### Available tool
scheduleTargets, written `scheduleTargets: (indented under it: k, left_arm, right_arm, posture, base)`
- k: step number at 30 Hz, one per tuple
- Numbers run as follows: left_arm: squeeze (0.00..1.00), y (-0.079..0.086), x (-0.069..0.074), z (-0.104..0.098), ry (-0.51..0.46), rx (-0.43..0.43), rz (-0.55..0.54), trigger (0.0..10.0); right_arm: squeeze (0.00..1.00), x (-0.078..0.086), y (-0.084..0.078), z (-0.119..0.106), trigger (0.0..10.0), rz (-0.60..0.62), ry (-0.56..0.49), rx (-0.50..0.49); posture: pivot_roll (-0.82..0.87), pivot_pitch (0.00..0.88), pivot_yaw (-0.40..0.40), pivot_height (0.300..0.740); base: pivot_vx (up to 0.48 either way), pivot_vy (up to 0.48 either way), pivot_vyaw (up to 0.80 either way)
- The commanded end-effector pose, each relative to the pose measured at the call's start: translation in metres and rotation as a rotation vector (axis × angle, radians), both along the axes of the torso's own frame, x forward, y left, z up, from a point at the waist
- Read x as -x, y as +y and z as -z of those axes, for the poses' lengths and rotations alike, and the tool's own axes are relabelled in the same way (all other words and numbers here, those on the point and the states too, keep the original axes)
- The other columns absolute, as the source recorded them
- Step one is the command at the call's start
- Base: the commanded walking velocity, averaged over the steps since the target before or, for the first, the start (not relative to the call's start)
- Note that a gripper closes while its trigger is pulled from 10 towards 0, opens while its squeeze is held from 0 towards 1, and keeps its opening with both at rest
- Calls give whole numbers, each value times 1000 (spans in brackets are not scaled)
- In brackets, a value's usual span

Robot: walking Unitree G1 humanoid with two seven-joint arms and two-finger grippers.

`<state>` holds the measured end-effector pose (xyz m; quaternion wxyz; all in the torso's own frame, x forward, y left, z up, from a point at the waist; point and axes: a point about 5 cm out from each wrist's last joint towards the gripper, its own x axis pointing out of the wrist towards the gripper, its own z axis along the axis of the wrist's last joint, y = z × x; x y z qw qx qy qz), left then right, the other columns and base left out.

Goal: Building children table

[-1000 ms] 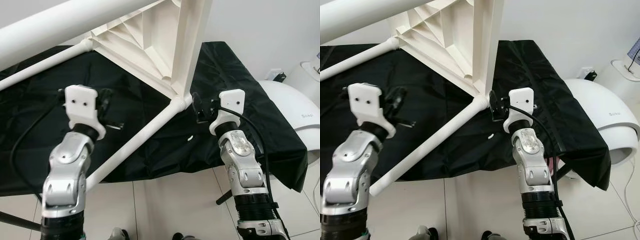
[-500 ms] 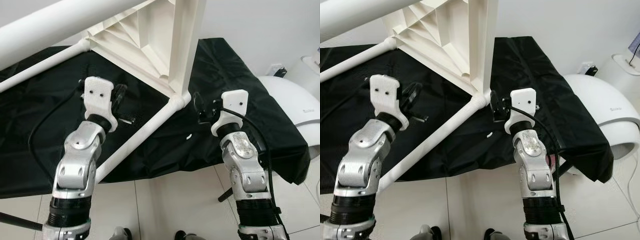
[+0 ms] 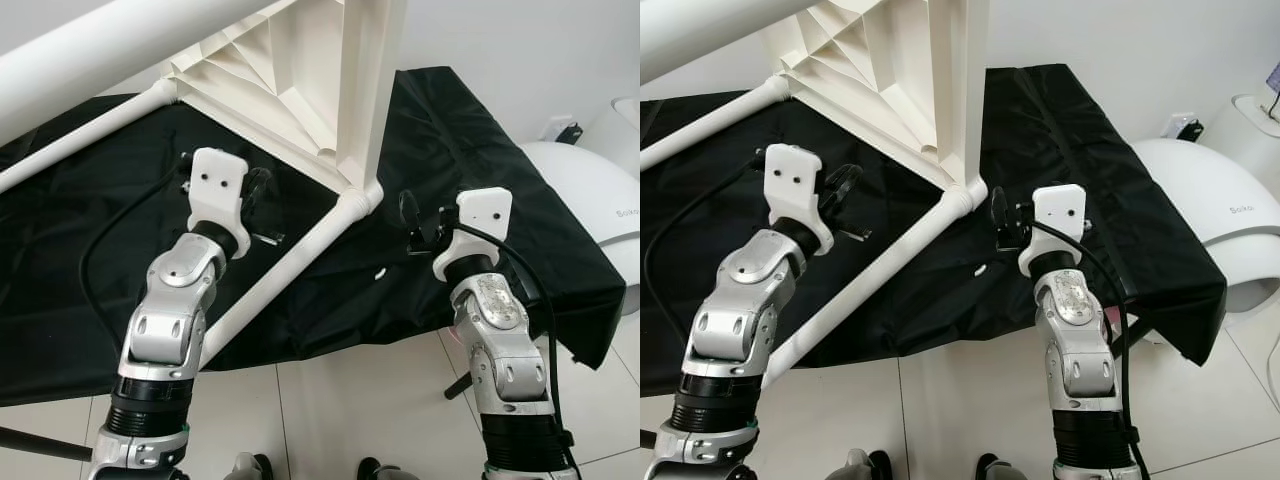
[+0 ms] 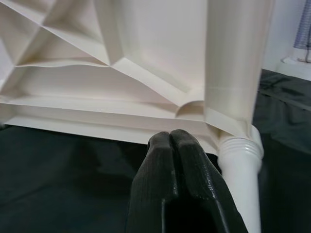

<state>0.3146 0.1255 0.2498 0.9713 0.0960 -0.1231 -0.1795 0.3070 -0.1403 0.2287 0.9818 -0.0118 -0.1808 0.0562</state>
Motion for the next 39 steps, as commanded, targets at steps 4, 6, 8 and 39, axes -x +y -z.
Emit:
scheduleTargets:
  k: [4,6,8,39]
  left_arm:
    - [0,-2,8,0,9,-9,33,10000]
    - [0,-3,9,-1,6,-11,32,10000]
    - [0,-2,11,-2,4,-9,28,10000]
    - [0,27,46,-22,-62,-103,-68,10000]
  right_arm:
    - [0,-7,10,-7,10000,-124,3,43]
    - [0,-9,13,-7,10000,-161,8,55]
    - [0,-12,18,-9,10000,-222,13,78]
    - [0,-64,20,-33,10000,-796,112,180]
  posture:
    - [-51,232,26,740]
    - [-45,233,21,740]
    - [-35,238,14,740]
    - [84,252,-102,740]
  base:
    - [0,0,0]
    - [0,0,0]
    - [0,0,0]
    - [0,0,0]
